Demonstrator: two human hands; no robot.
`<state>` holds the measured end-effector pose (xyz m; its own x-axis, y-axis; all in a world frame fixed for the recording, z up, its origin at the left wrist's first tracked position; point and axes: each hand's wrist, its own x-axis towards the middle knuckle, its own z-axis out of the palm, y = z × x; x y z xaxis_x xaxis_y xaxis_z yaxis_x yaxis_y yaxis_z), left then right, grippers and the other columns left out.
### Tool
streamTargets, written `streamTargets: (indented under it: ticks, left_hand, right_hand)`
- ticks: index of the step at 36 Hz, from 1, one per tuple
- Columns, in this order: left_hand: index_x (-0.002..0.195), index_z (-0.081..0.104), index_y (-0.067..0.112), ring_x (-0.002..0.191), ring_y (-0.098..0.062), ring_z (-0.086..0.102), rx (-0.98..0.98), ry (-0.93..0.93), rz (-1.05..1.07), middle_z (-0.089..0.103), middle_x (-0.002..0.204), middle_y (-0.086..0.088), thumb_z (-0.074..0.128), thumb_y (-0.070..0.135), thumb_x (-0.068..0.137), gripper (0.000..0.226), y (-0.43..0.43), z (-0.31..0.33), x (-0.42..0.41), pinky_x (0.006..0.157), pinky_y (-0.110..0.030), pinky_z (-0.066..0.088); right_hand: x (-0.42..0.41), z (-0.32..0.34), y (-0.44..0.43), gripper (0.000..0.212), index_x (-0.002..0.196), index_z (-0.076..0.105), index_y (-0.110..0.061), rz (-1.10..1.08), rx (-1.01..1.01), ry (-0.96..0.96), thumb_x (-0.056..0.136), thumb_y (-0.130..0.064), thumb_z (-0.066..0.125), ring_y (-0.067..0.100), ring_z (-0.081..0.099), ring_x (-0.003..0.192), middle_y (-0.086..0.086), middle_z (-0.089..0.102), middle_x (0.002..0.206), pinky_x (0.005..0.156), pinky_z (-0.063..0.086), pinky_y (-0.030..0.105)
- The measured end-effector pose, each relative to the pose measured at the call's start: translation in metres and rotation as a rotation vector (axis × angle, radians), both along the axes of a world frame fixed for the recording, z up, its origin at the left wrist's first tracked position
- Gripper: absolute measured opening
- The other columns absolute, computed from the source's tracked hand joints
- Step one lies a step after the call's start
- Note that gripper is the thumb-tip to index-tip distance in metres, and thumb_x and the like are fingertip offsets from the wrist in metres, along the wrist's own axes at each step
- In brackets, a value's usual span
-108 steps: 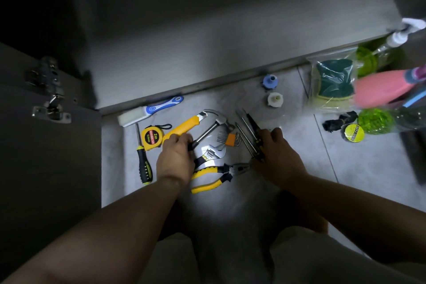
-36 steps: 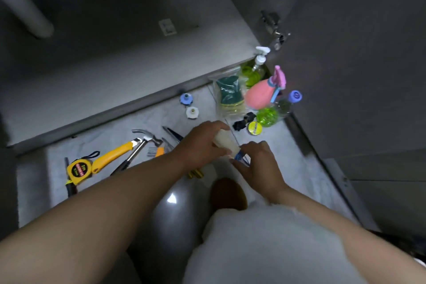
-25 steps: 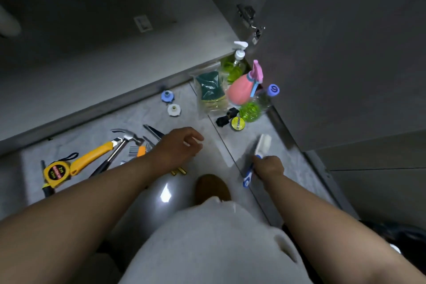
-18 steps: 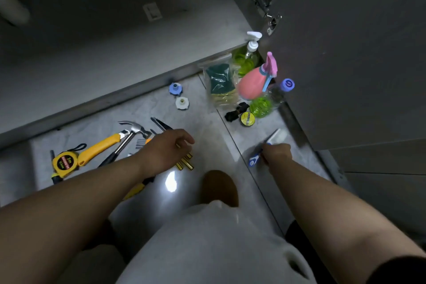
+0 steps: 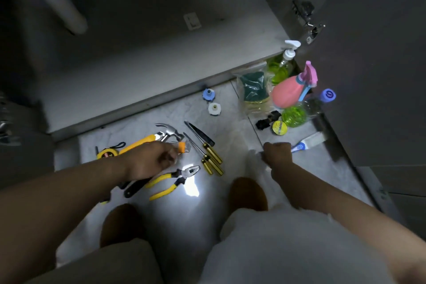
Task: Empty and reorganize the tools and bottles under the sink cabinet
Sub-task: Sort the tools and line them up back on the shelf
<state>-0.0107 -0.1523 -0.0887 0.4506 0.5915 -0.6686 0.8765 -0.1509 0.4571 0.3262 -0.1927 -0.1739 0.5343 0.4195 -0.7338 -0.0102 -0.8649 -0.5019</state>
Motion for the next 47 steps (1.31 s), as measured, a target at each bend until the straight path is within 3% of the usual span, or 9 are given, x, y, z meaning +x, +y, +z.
streamTargets:
  ticks: [6,13,17,22,26,33,38,43,47]
  left_hand:
    - [0.127,0.062,0.022,0.110,-0.021,0.064,0.021,0.352,-0.115,0.068,0.122,-0.002,0.060,0.032,0.098,0.030,0.020,0.049,-0.082,0.095,-0.028,0.047]
    - [0.131,0.059,0.025,0.115,-0.017,0.058,0.048,0.480,-0.052,0.062,0.127,0.000,0.059,0.034,0.099,0.033,0.024,0.079,-0.136,0.094,-0.027,0.047]
    - [0.135,0.056,0.025,0.120,-0.019,0.058,0.022,0.519,-0.055,0.063,0.131,0.000,0.056,0.037,0.100,0.037,0.017,0.062,-0.142,0.095,-0.026,0.045]
    - [0.153,0.022,0.014,0.088,-0.030,0.068,-0.161,0.547,0.090,0.057,0.131,-0.018,0.057,0.029,0.099,0.066,0.003,0.022,-0.136,0.086,-0.045,0.060]
    - [0.155,-0.025,0.029,0.100,-0.035,0.070,-0.317,0.488,0.357,0.059,0.125,-0.025,0.062,0.021,0.097,0.104,-0.006,-0.006,-0.136,0.083,-0.050,0.061]
    - [0.155,-0.012,0.039,0.097,-0.039,0.066,-0.282,0.313,0.632,0.053,0.126,-0.024,0.073,0.022,0.090,0.108,-0.021,-0.050,-0.147,0.075,-0.045,0.062]
    - [0.149,0.022,0.027,0.101,-0.038,0.062,-0.106,0.180,0.649,0.052,0.122,-0.023,0.071,0.009,0.083,0.084,-0.039,-0.074,-0.138,0.080,-0.029,0.049]
    - [0.150,0.020,0.033,0.098,-0.042,0.063,-0.112,0.166,0.617,0.034,0.130,-0.021,0.064,0.008,0.086,0.081,-0.045,-0.086,-0.112,0.091,-0.036,0.054]
    - [0.152,0.020,0.035,0.102,-0.042,0.061,-0.092,0.137,0.604,0.033,0.133,-0.019,0.064,0.005,0.087,0.085,-0.039,-0.091,-0.103,0.095,-0.040,0.055]
  right_hand:
    - [-0.059,0.078,0.041,0.015,0.108,0.063,-0.010,0.618,0.044,0.429,0.095,-0.018,0.065,0.025,0.069,0.086,0.015,0.071,0.099,0.078,0.054,0.036]
    - [-0.106,0.161,0.094,0.024,0.119,0.061,-0.022,1.320,-0.010,0.223,0.096,-0.027,0.067,0.024,0.072,0.101,0.009,0.070,0.109,0.092,0.058,0.039]
    - [-0.122,0.171,0.118,0.026,0.120,0.058,-0.023,1.581,-0.110,0.065,0.097,-0.031,0.065,0.018,0.072,0.095,0.005,0.067,0.110,0.077,0.058,0.029]
    - [-0.132,0.144,0.140,0.024,0.116,0.057,-0.025,1.730,-0.269,-0.093,0.095,-0.034,0.066,0.013,0.065,0.083,0.001,0.063,0.102,0.065,0.052,0.024]
    - [-0.150,0.107,0.140,0.031,0.122,0.052,-0.026,1.845,-0.382,-0.138,0.095,-0.035,0.065,0.010,0.059,0.068,0.000,0.061,0.090,0.055,0.050,0.022]
    - [-0.172,0.047,0.081,0.073,0.151,0.029,-0.020,2.063,-0.225,-0.224,0.092,-0.039,0.068,0.037,0.057,0.119,0.016,0.042,0.142,0.093,0.052,0.043]
    - [-0.168,0.042,0.067,0.075,0.153,0.026,-0.019,2.181,-0.171,-0.223,0.092,-0.030,0.068,0.034,0.061,0.108,0.015,0.042,0.139,0.082,0.054,0.042]
    - [-0.161,0.042,0.071,0.073,0.153,0.024,-0.027,2.193,-0.206,-0.122,0.093,-0.026,0.065,0.019,0.064,0.091,-0.006,0.041,0.125,0.073,0.062,0.038]
    - [-0.163,0.033,0.072,0.070,0.154,0.024,-0.024,2.161,-0.127,-0.178,0.096,-0.029,0.062,0.022,0.062,0.102,0.006,0.039,0.139,0.083,0.059,0.042]
